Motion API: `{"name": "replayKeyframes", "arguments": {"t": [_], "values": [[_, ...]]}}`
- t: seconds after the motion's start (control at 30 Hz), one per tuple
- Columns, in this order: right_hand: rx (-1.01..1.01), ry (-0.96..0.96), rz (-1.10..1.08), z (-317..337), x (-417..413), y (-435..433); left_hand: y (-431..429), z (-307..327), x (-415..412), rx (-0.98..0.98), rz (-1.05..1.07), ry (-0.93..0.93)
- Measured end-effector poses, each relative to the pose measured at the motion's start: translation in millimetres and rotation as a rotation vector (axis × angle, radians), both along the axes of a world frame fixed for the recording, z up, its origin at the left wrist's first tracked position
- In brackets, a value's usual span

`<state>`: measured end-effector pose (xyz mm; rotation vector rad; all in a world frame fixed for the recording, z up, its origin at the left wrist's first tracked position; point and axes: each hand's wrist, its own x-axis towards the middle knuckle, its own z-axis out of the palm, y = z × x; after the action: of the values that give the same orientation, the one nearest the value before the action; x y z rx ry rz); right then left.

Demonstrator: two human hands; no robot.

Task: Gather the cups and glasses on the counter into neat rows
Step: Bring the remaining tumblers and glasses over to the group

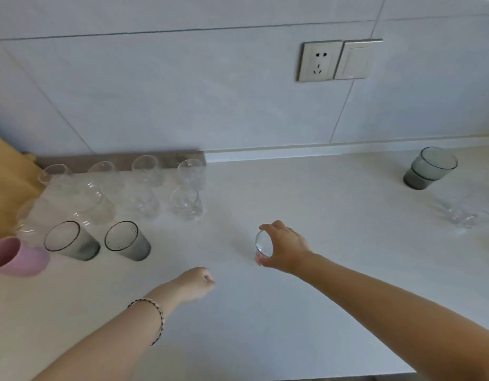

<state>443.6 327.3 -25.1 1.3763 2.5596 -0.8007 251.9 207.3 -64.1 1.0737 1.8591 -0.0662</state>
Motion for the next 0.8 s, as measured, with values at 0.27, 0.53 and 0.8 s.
{"name": "replayKeyframes", "arguments": {"t": [0.27, 0.53, 0.8], "values": [[-0.041, 0.007, 0.024, -10, -149, -29, -48, -5, -102, -0.001, 0.095, -0.008], [-0.01, -0.015, 0.082, -22, -199, -46, -62, -21, -128, 0.01, 0.187, -0.029], [-0.155, -0.126, 0.01, -32, -137, -39, -25, -27, -106, 0.005, -0.013, -0.018]]}}
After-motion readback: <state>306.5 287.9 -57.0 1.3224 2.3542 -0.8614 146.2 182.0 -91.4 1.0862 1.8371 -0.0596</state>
